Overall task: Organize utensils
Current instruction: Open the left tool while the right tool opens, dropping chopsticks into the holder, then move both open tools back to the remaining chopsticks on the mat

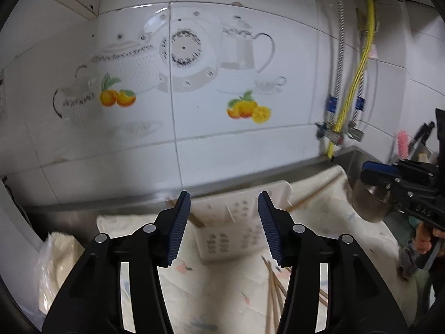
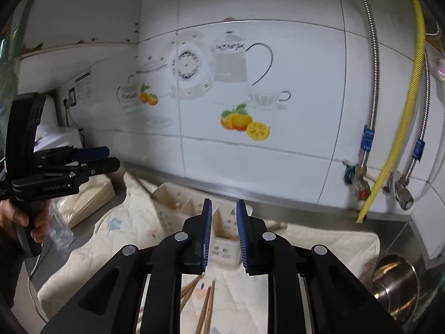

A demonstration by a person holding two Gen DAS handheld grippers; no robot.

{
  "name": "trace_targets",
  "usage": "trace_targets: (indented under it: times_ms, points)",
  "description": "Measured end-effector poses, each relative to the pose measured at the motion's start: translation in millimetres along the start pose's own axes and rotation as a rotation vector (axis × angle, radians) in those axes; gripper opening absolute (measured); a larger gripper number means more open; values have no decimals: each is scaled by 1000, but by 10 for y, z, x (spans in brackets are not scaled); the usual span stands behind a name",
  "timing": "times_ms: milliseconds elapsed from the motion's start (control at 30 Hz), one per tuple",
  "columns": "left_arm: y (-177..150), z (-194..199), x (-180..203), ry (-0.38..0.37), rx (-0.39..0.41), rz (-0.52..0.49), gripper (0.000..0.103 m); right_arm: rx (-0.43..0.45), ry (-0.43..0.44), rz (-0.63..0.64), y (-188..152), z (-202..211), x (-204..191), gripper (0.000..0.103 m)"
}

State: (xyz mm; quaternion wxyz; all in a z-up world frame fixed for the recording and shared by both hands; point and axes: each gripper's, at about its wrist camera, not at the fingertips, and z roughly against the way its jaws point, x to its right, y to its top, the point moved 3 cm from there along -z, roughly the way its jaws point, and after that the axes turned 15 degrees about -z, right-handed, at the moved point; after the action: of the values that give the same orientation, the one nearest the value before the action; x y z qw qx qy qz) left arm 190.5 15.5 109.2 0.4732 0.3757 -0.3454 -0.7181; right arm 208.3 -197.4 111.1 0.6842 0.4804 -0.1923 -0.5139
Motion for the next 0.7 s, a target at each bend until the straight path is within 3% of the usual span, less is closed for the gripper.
trace_targets:
  times_ms: [167,333,467,700]
  points:
    - [-360,90,203,-45,-37,14,63,-22,-12,27,-377,104,-47,32]
    - [-712,135,380,-45,-80,9,73,-49,-38,32,-759,144,-19,41]
    - [-929,171,474,-50,-97,17,89,-86,-43,6,-1044,147,26,44]
    - [-1248,191,610,-38,-134,8,97,-146,-79,3,-1518,124,64,45]
